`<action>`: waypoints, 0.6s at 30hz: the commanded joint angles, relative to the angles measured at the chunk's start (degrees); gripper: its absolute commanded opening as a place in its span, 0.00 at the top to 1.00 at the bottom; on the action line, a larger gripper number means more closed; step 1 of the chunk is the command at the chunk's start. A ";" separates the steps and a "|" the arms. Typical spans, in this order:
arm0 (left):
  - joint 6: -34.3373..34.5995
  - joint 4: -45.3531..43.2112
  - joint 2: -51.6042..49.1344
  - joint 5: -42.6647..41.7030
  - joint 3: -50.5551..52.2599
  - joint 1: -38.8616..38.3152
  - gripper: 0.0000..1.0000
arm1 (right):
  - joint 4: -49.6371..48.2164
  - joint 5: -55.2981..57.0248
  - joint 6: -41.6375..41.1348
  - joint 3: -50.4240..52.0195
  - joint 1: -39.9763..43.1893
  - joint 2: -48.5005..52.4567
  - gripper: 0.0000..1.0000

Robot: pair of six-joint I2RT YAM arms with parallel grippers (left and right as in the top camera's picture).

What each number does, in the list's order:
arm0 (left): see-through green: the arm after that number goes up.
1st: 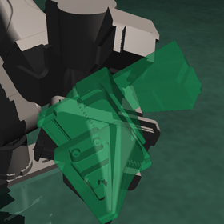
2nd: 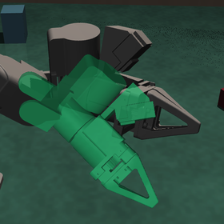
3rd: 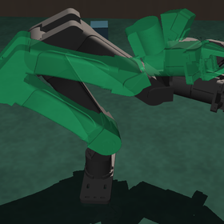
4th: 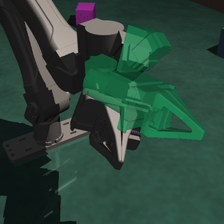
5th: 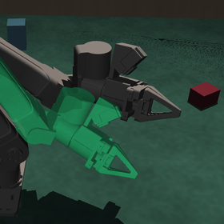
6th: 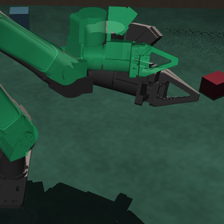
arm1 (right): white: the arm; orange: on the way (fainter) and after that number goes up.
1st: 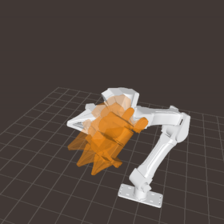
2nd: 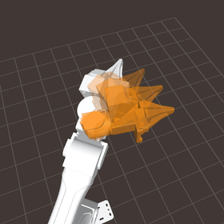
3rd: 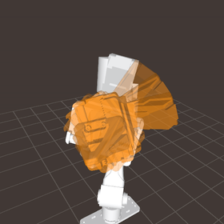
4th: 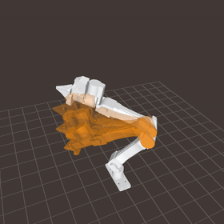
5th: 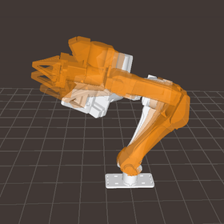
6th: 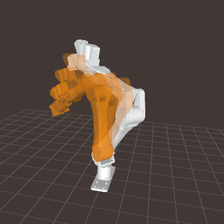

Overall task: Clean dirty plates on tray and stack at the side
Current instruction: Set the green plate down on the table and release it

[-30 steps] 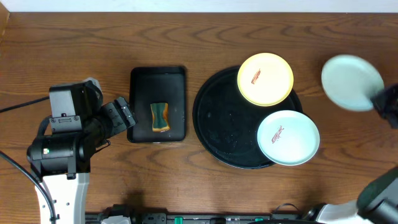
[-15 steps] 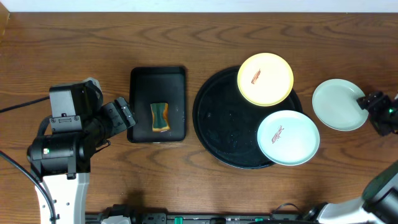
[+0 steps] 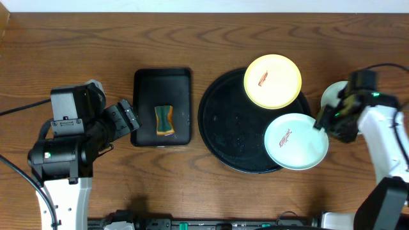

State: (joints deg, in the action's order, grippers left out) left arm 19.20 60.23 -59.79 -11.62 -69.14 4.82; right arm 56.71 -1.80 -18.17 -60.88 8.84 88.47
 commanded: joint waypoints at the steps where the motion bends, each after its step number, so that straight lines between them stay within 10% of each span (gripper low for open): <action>1: -0.74 0.17 -0.07 0.87 -1.22 0.26 0.13 | -1.42 12.57 -5.42 4.02 -2.93 0.31 0.43; 4: -0.74 0.17 -0.07 0.87 -1.22 0.26 0.13 | -4.46 12.94 -6.62 7.58 -3.21 0.31 0.50; 10: -0.74 0.17 -0.07 0.87 -1.22 0.26 0.13 | -10.32 3.08 -1.88 10.10 -2.95 0.24 0.99; 18: -0.74 0.17 -0.07 0.72 -1.22 0.26 0.13 | -10.71 -15.28 13.16 9.73 -4.87 -2.82 0.99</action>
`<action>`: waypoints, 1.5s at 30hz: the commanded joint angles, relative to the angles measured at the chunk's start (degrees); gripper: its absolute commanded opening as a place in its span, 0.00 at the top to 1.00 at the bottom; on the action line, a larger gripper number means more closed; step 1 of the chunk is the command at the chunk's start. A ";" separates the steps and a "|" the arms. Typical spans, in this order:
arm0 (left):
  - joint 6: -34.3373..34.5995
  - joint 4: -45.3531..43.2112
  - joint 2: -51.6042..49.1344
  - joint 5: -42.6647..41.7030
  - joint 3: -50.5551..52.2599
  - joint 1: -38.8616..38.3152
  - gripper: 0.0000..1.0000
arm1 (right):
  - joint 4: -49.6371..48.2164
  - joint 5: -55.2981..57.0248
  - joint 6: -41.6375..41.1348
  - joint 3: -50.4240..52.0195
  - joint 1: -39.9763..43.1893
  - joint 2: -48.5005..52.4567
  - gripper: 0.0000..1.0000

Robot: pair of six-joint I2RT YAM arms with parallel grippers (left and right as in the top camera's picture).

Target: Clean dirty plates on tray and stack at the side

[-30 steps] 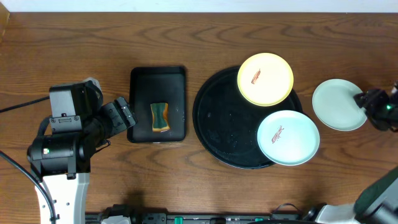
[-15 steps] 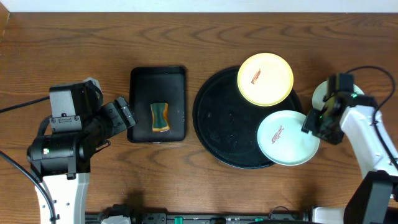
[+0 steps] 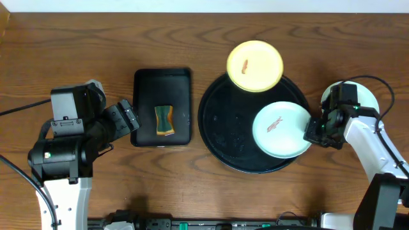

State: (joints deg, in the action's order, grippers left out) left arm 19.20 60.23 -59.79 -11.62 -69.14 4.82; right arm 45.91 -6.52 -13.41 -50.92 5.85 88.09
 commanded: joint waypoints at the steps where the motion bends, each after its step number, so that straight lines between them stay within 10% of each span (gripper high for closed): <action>1: -0.72 0.15 -0.07 0.63 -1.22 0.26 0.13 | -0.11 -11.43 8.35 -0.24 -2.36 -2.84 0.99; 14: -0.72 0.13 -0.07 0.63 -1.22 0.26 0.13 | -12.55 -5.70 5.18 0.94 -14.45 0.83 0.99; 17: -0.72 0.15 -0.07 0.63 -1.22 0.26 0.13 | -14.71 -7.56 5.38 0.85 -15.06 1.84 0.71; 19: -0.72 0.15 -0.07 0.63 -1.22 0.26 0.13 | -15.23 -8.39 5.33 -0.57 -14.86 1.51 0.69; 30: -0.70 -0.26 -0.09 0.24 -1.22 0.24 0.13 | 3.02 -8.07 3.43 -36.59 -13.97 12.55 0.76; 34: -0.70 -0.31 -0.09 0.24 -1.22 0.24 0.13 | 4.09 -8.09 3.06 -48.98 -13.38 23.87 0.65; 45: -0.72 -0.31 -0.09 0.24 -1.22 0.24 0.13 | -7.37 -8.76 0.59 -53.44 -13.79 41.00 0.58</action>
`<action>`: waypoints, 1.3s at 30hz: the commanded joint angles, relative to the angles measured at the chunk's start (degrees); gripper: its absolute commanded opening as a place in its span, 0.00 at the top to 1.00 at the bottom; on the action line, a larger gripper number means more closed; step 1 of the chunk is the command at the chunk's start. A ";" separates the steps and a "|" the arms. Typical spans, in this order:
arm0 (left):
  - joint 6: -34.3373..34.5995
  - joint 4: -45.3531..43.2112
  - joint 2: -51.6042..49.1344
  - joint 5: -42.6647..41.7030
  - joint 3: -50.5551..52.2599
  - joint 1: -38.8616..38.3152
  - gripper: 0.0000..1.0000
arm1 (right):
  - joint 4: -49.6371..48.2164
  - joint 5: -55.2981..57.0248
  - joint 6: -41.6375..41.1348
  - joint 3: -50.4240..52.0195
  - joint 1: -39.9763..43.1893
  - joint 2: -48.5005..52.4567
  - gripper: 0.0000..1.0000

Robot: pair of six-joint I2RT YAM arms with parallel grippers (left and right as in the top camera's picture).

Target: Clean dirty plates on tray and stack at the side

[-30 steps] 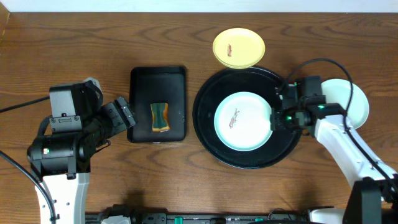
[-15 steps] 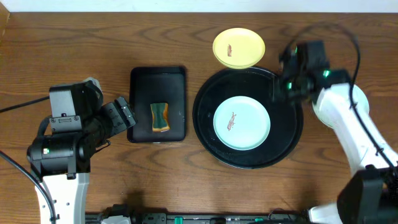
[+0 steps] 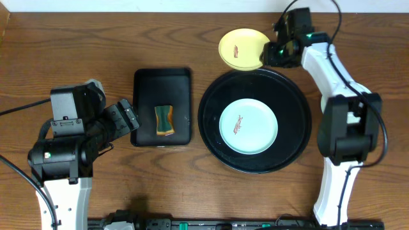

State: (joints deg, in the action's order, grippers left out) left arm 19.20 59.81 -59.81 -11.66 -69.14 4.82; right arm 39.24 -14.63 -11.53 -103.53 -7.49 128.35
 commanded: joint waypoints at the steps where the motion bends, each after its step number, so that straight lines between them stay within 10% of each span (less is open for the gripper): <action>1: -0.72 0.09 -0.07 0.31 -1.22 0.26 0.13 | -0.72 -0.61 -1.25 -0.83 -0.76 1.36 0.60; 8: -0.72 0.13 -0.07 0.28 -1.22 0.24 0.13 | 4.00 0.35 -1.57 -0.83 -1.60 0.68 0.99; 21: -0.72 0.13 -0.07 0.28 -1.22 0.26 0.13 | 19.52 8.96 -16.15 -0.68 -1.60 -2.58 0.99; 23: -0.72 0.13 -0.07 0.28 -1.22 0.24 0.13 | 19.34 11.17 -17.49 -0.68 -1.60 -2.58 0.87; 25: -0.72 0.13 -0.07 0.28 -1.22 0.24 0.13 | 17.46 13.18 -17.79 -0.59 -1.60 -2.56 0.99; 39: -0.70 0.20 -0.04 0.28 -1.22 0.24 0.13 | 10.51 14.86 -16.33 0.81 -1.86 -2.56 0.99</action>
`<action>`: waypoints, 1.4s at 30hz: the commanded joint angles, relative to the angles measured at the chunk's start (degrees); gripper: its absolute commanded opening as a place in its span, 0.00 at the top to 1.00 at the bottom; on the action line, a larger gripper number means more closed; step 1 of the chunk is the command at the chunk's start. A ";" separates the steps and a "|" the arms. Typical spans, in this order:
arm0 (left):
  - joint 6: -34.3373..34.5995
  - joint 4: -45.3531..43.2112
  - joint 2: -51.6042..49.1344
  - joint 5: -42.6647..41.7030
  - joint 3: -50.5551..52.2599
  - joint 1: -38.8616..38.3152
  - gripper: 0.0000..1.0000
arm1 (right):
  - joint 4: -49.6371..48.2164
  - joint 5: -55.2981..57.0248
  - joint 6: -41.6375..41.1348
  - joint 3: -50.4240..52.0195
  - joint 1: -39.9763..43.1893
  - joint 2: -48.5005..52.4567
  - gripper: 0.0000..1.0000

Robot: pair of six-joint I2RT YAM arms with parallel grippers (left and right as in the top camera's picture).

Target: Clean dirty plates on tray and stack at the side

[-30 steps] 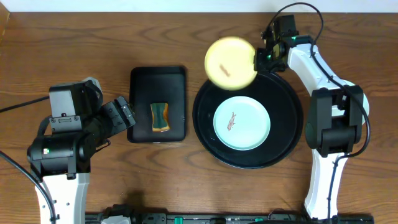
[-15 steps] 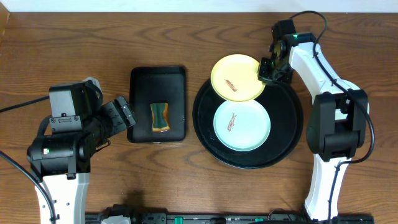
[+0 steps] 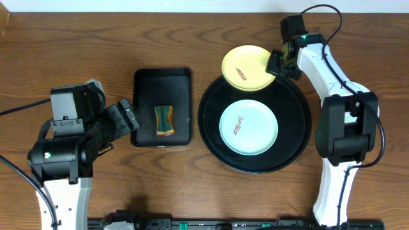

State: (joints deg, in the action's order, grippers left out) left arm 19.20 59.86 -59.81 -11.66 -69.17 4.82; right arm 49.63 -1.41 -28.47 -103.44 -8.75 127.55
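Note:
A pale blue plate (image 3: 248, 126) with a red smear lies in the middle of the round black tray (image 3: 301, 131). A yellow plate (image 3: 245, 67), also smeared red, rests over the tray's far rim, partly on the table. My right gripper (image 3: 275, 64) is at the yellow plate's right edge and appears shut on its rim. A green and orange sponge (image 3: 164, 120) lies in the small rectangular black tray (image 3: 146, 89). My left gripper (image 3: 128, 117) hovers at that tray's left edge, holding nothing; its jaws are not clear.
The right arm (image 3: 332, 83) reaches from the front right across the round tray's right side to the far edge. The left arm's body (image 3: 67, 137) fills the front left. Bare wood table (image 3: 96, 45) surrounds both trays.
The yellow plate and my right gripper have moved nearer, from the table beyond the round tray to over its far rim. The pale blue plate, sponge and left arm have not moved.
My right gripper was at the pale blue plate's edge, with that plate overhanging the tray's front right rim. Then the plate sat further in and the yellow plate further back. Later the blue plate lay mid-tray, with the gripper at the yellow plate beyond the tray, now over the rim.

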 commanded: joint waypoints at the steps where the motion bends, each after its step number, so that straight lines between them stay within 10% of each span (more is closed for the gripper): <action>1: -0.72 0.15 -0.04 0.28 -1.20 0.24 0.13 | 0.11 1.73 1.31 1.31 -0.70 -1.75 0.99; 5: -0.72 0.15 -0.04 0.28 -1.20 0.24 0.13 | 0.00 3.13 2.97 3.98 -1.14 -1.75 0.96; 9: -0.72 0.13 -0.04 0.28 -1.20 0.24 0.13 | -0.57 3.56 4.63 5.60 -1.27 -1.75 0.73; 37: -0.72 0.13 -0.04 0.28 -1.20 0.24 0.04 | 13.38 -7.65 19.61 18.43 -2.62 -10.05 0.67; 42: -0.74 0.13 -0.07 0.28 -1.20 0.24 0.04 | 11.96 -7.65 19.87 23.02 -2.60 -10.05 0.86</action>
State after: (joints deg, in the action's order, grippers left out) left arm 19.20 59.86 -59.81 -11.66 -69.14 4.82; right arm 61.87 -8.58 -9.37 -81.82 -11.07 117.71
